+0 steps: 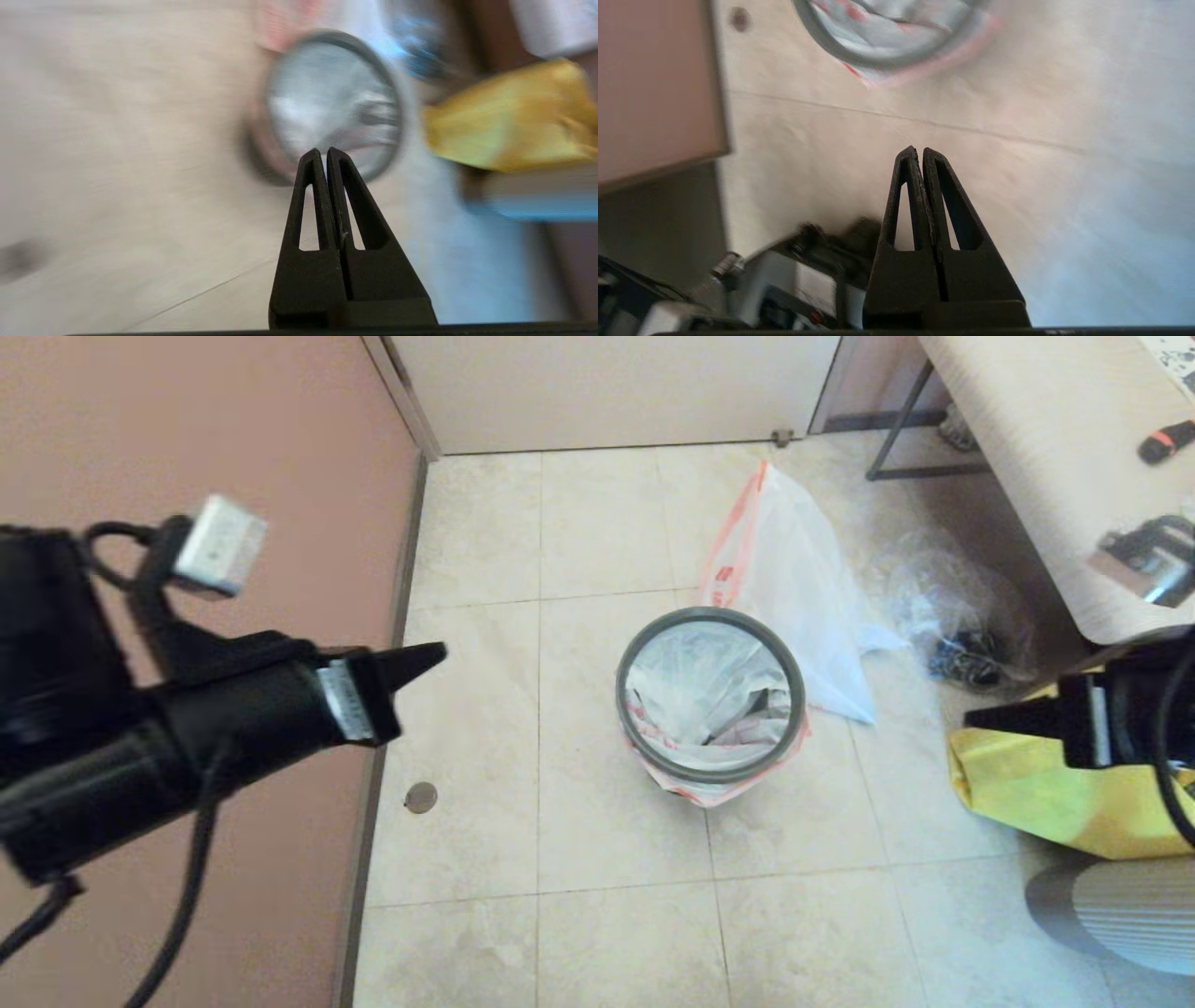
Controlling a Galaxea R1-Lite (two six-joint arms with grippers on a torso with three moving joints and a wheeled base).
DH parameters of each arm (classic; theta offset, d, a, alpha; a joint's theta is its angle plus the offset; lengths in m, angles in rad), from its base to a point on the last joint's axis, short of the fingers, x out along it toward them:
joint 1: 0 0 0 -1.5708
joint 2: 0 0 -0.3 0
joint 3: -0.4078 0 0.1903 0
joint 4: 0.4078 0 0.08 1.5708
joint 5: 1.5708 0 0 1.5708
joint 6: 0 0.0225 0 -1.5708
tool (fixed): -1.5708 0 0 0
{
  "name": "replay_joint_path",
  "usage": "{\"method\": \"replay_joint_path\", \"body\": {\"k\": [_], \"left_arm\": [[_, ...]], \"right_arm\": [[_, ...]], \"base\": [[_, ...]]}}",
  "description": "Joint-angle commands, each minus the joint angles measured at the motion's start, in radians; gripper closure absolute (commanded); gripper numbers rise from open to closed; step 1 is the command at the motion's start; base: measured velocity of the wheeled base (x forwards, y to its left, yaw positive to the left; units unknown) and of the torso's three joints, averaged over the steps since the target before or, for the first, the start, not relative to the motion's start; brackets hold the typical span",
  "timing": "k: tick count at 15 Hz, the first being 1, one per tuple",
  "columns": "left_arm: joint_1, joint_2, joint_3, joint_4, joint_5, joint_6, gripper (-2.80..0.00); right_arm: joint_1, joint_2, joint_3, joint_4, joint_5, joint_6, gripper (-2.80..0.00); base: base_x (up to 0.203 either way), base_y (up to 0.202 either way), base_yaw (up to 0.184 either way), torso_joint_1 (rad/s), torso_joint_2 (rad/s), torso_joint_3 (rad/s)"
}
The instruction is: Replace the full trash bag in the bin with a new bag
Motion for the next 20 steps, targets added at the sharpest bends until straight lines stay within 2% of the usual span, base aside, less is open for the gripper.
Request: {"method": "replay_joint_path", "body": {"k": [1,4,7,9,10,12,14,15,16,17,18,19,20], "left_arm": [[0.046,-0.27,0.074,0.057,0.047,0.013,0.0],[0.135,-0.523,0.171,0.186,0.097,0.052,0.0],[0.206,-0.768,0.307,0.269,0.13,0.079,0.0],[0.266,-0.896,0.382,0.334,0.155,0.091,0.0],[0.294,-0.939,0.412,0.377,0.174,0.093,0.0],[0.314,-0.949,0.436,0.423,0.315,0.051,0.0],[0.325,-0.947,0.461,0.437,0.377,0.034,0.0],[0.353,-0.947,0.469,0.446,0.389,0.034,0.0],[0.389,-0.948,0.484,0.447,0.397,0.028,0.0],[0.429,-0.958,0.491,0.46,0.397,-0.004,0.0],[0.44,-0.992,0.484,0.482,0.388,-0.006,0.0],[0.454,-1.041,0.479,0.51,0.345,0.021,0.0],[0.463,-1.109,0.485,0.536,0.271,0.04,0.0]], "right_arm": [[0.004,-0.193,0.053,0.038,-0.034,-0.004,0.0],[-0.048,-0.419,0.154,0.092,-0.089,-0.001,0.0],[-0.103,-0.683,0.193,0.222,-0.142,0.009,0.0],[-0.134,-0.821,0.207,0.296,-0.226,0.011,0.0],[-0.143,-0.889,0.218,0.33,-0.274,0.008,0.0],[-0.158,-1.031,0.235,0.424,-0.328,-0.037,0.0],[-0.187,-1.156,0.268,0.512,-0.35,-0.107,0.0],[-0.196,-1.205,0.297,0.531,-0.356,-0.139,0.0],[-0.202,-1.25,0.335,0.543,-0.36,-0.161,0.0],[-0.209,-1.293,0.377,0.549,-0.363,-0.172,0.0],[-0.213,-1.305,0.408,0.549,-0.366,-0.17,0.0],[-0.215,-1.304,0.418,0.548,-0.377,-0.146,0.0],[-0.214,-1.304,0.44,0.538,-0.384,-0.135,0.0]], "base": [[0.0,0.0,0.0,0.0,0.0,0.0],[0.0,0.0,0.0,0.0,0.0,0.0],[0.0,0.0,0.0,0.0,0.0,0.0],[0.0,0.0,0.0,0.0,0.0,0.0],[0.0,0.0,0.0,0.0,0.0,0.0],[0.0,0.0,0.0,0.0,0.0,0.0],[0.0,0.0,0.0,0.0,0.0,0.0],[0.0,0.0,0.0,0.0,0.0,0.0],[0.0,0.0,0.0,0.0,0.0,0.0],[0.0,0.0,0.0,0.0,0.0,0.0],[0.0,0.0,0.0,0.0,0.0,0.0],[0.0,0.0,0.0,0.0,0.0,0.0],[0.0,0.0,0.0,0.0,0.0,0.0]]}}
